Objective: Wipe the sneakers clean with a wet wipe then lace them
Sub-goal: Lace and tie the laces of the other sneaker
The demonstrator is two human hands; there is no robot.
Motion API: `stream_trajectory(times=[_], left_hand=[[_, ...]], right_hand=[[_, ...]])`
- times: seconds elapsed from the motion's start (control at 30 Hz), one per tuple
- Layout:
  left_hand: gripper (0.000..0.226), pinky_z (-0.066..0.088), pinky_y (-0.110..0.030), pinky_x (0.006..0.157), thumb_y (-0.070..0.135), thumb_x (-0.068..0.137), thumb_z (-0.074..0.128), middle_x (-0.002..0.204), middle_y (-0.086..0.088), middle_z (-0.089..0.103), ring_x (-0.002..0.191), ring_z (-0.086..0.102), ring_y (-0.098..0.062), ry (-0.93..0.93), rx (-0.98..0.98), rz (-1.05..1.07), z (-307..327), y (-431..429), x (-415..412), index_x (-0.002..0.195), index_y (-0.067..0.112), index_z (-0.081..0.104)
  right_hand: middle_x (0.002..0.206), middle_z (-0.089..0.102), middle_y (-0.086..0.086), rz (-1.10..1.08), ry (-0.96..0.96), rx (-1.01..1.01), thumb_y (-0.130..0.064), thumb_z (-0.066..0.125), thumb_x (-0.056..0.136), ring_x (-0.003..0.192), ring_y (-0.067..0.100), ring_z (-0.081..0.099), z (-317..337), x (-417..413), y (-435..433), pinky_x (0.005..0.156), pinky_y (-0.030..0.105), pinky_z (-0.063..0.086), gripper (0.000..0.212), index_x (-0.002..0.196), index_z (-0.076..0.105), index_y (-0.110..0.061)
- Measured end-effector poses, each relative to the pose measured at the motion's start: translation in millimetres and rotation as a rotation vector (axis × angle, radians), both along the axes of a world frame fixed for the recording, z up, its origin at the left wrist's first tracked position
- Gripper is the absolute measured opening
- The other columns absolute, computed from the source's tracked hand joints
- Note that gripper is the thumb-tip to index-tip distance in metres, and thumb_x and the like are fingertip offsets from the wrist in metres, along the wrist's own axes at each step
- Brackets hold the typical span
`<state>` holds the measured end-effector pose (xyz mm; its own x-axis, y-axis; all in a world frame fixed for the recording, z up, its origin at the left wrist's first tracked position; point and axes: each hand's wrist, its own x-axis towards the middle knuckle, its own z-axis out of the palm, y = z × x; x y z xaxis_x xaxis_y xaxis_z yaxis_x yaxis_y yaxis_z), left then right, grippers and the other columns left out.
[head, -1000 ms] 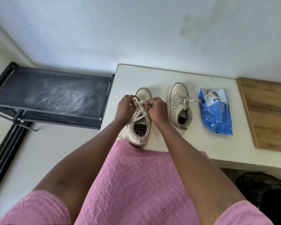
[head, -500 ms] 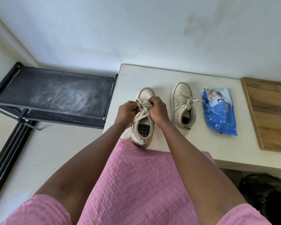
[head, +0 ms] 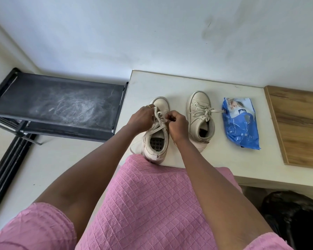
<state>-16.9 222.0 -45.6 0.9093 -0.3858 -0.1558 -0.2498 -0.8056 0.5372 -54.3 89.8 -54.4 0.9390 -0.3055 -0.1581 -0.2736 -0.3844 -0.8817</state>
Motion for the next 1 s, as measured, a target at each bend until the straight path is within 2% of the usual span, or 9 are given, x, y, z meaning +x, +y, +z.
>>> stream_trajectory(times=[0.07,0.17,0.3,0.37,0.5,0.6,0.7,0.83,1.0], left_hand=[[0.017,0.048,-0.046,0.076,0.023,0.077,0.051,0.081,0.014,0.046,0.086,0.049,-0.021,0.039,-0.072,-0.024,0,2,2,0.07,0.038,0.047],[0.011,0.045,-0.041,0.078,0.036,0.073,0.055,0.079,0.014,0.044,0.09,0.052,-0.025,0.065,-0.129,-0.019,0,1,0,0.068,0.04,0.046],[0.019,0.035,-0.027,0.075,0.01,0.08,0.057,0.097,-0.006,0.059,0.095,0.056,-0.027,0.045,-0.231,0.136,-13,1,-5,0.097,0.01,0.065],[0.02,0.037,-0.022,0.076,0.007,0.082,0.062,0.101,-0.009,0.068,0.095,0.061,-0.022,0.008,-0.296,0.271,-15,6,-12,0.101,0.008,0.068],[0.018,0.037,-0.011,0.069,0.014,0.084,0.068,0.098,-0.007,0.073,0.087,0.06,-0.008,0.019,-0.406,0.408,-18,15,-29,0.1,0.011,0.073],[0.019,0.035,-0.005,0.06,0.014,0.084,0.067,0.096,-0.012,0.073,0.079,0.059,-0.01,0.037,-0.406,0.428,-19,13,-32,0.102,0.012,0.073],[0.02,0.035,-0.012,0.056,0.015,0.084,0.067,0.09,-0.015,0.073,0.068,0.054,-0.015,0.074,-0.379,0.424,-19,13,-27,0.103,0.014,0.073],[0.021,0.042,-0.024,0.072,0.017,0.082,0.07,0.093,-0.015,0.073,0.082,0.062,-0.015,0.082,-0.346,0.376,-15,15,-23,0.103,0.013,0.073],[0.018,0.044,-0.029,0.076,0.007,0.083,0.064,0.095,-0.017,0.072,0.091,0.065,-0.029,0.047,-0.273,0.339,-10,7,-20,0.1,0.007,0.073]], right_hand=[[0.082,0.067,0.0,0.0,0.009,0.021,0.008,0.058,0.078,0.08,0.012,0.059,0,-4,0,0.076,0.019,0.045,0.022,0.087,0.071,-0.007],[0.09,0.072,0.005,0.01,0.001,-0.002,0.006,0.061,0.078,0.083,0.011,0.061,-1,-3,0,0.081,0.021,0.048,0.022,0.091,0.073,-0.007],[0.09,0.071,0.008,0.012,0.056,0.072,0.009,0.063,0.077,0.083,0.014,0.062,-3,2,-5,0.085,0.027,0.051,0.023,0.092,0.073,-0.005],[0.093,0.07,0.013,0.036,0.096,0.172,0.011,0.064,0.077,0.082,0.014,0.062,0,3,-9,0.084,0.027,0.053,0.023,0.096,0.072,-0.001],[0.082,0.067,0.002,0.161,0.087,-0.008,0.007,0.066,0.077,0.078,0.01,0.059,10,6,-11,0.071,0.018,0.046,0.017,0.087,0.073,-0.005],[0.078,0.06,0.002,0.294,0.13,-0.264,0.008,0.048,0.079,0.076,0.02,0.054,18,11,-2,0.063,0.024,0.039,0.028,0.074,0.062,-0.015],[0.083,0.052,0.008,0.428,0.191,-0.425,0.007,0.038,0.083,0.078,0.025,0.046,23,15,4,0.063,0.029,0.033,0.025,0.072,0.047,-0.013],[0.095,0.053,0.007,0.396,0.167,-0.26,0.002,0.034,0.09,0.085,0.022,0.047,22,12,2,0.071,0.03,0.036,0.025,0.099,0.058,-0.002],[0.093,0.059,0.006,0.278,0.173,-0.096,0.0,0.04,0.09,0.087,0.021,0.051,18,9,2,0.075,0.03,0.04,0.025,0.1,0.062,-0.005]])
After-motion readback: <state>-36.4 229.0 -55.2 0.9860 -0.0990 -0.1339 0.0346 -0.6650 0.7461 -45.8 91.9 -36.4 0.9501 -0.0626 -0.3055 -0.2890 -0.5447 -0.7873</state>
